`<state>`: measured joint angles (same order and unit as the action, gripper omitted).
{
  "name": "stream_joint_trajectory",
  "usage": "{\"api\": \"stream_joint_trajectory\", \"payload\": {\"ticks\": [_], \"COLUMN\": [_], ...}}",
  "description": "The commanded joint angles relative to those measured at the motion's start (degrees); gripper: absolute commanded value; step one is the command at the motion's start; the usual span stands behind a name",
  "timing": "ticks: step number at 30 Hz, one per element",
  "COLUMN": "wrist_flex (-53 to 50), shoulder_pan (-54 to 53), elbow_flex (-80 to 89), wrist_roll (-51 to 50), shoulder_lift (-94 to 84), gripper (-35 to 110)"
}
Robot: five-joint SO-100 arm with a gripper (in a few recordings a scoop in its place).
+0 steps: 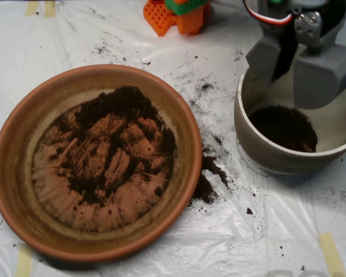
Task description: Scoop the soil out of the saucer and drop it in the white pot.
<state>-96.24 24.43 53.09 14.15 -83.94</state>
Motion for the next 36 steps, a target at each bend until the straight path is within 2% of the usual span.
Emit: {"api": "stream_joint_trajectory", "payload": {"ticks": [1,4,8,17,23,31,36], "wrist_flex": [2.6,5.6,7.4,18.1,30.4,39.6,46.0], "shoulder_pan": [-1.2,-5.7,-13.4,-37.9,-50.1,-56.5,-59.4], "elbow_flex": [2.7,6.3,8.8,30.8,46.4,57.6,67.1], "wrist_roll": [-1.5,-6.5,-11.5,-20.4,-22.3,-20.3,-19.0], "shoulder_lift": [-10.1,-13.4,-15.7,-21.1,-19.6,-20.7,-28.2], "gripper": [18,28,30,22,22,24,29]}}
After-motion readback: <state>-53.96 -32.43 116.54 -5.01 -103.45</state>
